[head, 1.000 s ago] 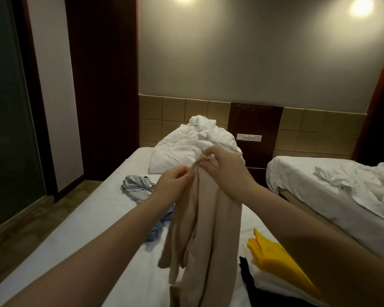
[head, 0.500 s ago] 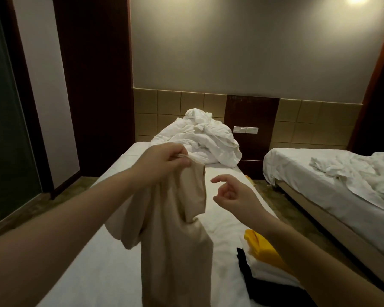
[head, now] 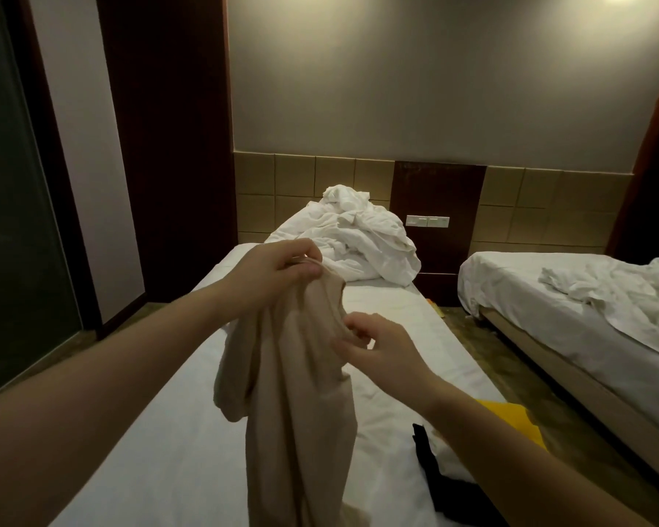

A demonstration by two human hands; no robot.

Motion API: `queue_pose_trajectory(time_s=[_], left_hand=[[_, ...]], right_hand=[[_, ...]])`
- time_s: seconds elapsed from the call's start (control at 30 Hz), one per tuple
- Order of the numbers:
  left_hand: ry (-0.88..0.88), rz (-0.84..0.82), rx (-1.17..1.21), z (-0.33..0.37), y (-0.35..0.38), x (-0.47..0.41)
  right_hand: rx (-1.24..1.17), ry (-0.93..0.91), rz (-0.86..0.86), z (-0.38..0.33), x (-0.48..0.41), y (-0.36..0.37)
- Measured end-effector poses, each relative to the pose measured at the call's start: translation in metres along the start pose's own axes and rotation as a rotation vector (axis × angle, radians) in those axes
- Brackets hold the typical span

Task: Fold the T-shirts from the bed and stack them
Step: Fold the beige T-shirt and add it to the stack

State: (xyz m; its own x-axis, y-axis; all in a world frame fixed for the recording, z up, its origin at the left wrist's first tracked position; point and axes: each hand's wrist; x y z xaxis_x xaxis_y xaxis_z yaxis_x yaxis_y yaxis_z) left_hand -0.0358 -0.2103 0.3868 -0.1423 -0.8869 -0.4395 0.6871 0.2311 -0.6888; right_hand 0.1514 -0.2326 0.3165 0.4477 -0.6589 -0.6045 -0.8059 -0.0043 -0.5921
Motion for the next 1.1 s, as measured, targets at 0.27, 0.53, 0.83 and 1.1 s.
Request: queue_pose_trajectory(time_s=[0.27, 0.53, 0.83, 1.1], left_hand=[[-0.033, -0.038, -0.034, -0.008, 0.005, 0.003], [-0.053, -0.074, 0.001, -0.007, 0.005, 0.007], [-0.063, -0.091, 0.113, -0.007, 0.0, 0.015], [-0.078, -0.029, 0.077, -0.011, -0.006, 0.021]], right_hand=[[0.155, -0.178, -0.116, -0.018, -0.003, -0.019], [0.497, -0.276, -0.481, -0.035, -0.004, -0.034], [0.671, -0.338, 0.049, -0.021, 0.001, -0.038], [0.383, -0.114, -0.055, -0.023, 0.003, -0.053]])
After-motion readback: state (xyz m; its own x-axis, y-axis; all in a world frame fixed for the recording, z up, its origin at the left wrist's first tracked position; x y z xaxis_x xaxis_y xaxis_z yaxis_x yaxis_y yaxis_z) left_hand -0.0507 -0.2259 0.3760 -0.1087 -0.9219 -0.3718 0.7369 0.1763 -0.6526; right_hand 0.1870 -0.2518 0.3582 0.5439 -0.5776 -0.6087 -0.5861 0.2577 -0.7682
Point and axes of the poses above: each hand's wrist, its own x-axis away from the middle knuckle, its own y-axis out of the palm, z = x × y, and after that the axes turned 11 degrees about -y, right-handed
